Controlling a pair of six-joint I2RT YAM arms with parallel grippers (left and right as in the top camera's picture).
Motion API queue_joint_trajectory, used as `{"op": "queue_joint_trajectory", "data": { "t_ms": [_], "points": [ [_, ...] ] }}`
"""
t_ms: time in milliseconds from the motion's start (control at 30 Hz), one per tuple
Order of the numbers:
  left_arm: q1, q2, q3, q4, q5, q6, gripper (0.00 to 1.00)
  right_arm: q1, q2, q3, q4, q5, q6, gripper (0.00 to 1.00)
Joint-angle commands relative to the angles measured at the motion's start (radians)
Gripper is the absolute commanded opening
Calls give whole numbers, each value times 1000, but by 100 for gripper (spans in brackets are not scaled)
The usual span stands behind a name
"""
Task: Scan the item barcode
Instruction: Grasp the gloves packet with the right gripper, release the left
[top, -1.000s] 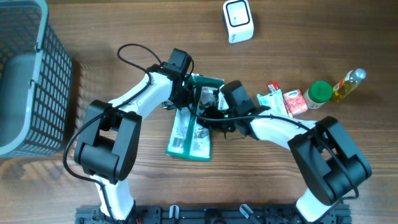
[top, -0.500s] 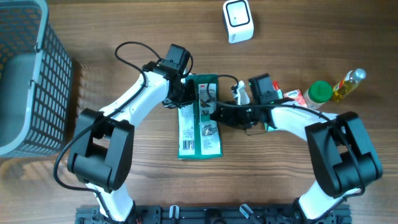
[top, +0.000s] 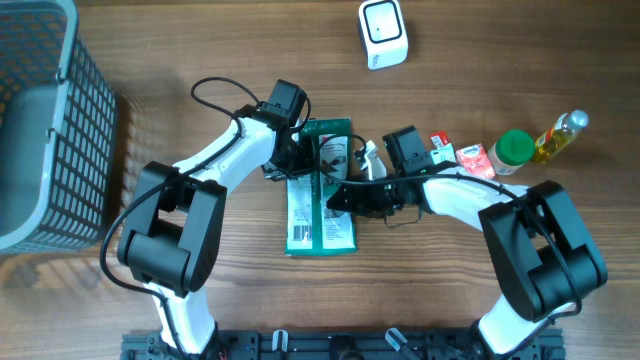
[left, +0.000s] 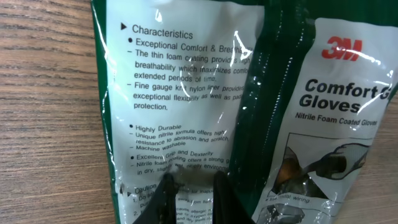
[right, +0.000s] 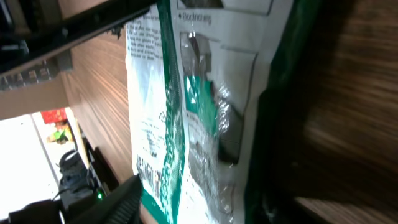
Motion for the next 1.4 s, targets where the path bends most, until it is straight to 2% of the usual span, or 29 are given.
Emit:
{"op": "queue_joint_trajectory", "data": {
  "t_ms": [0,167,233,533,633,767,833,933,1033,1133,1200,1300,1333,1367],
  "points": [
    [-1,53,-19,0,-2,-6,8,32,27,-12,50,23,28,52],
    [-1,53,-19,1,-2,-5,10,60,27,-13,113,24,34,50],
    [-1,53,-19,10,-2,-6,10,60,27,-13,138,24,34,42],
    [-1,53,-19,22,-2,-6,10,79,59,-14,202,23,36,26],
    [-1,53,-19,23,-2,-6,10,79,59,-14,226,23,33,24],
    [-1,53,-19,23,-2,-5,11,79,59,-14,240,24,6,12],
    [0,53,-19,28,-2,-5,14,79,59,-14,248,35,3,5],
    [34,9,6,41,-2,-5,24,79,59,-14,251,63,2,4],
    [114,-114,49,43,-3,-3,30,79,59,-14,251,69,-20,4],
    [223,-214,51,41,-99,105,32,79,59,-14,250,69,-19,4],
    [284,-222,50,8,-210,182,39,79,59,-14,249,69,-19,6],
    [354,-222,48,-35,-262,301,44,79,59,-14,250,70,-21,4],
    [375,-222,48,-34,-262,314,52,79,59,-14,249,70,-22,5],
    [398,-222,48,-35,-262,312,73,79,59,-14,249,70,-24,4]
  ]
}}
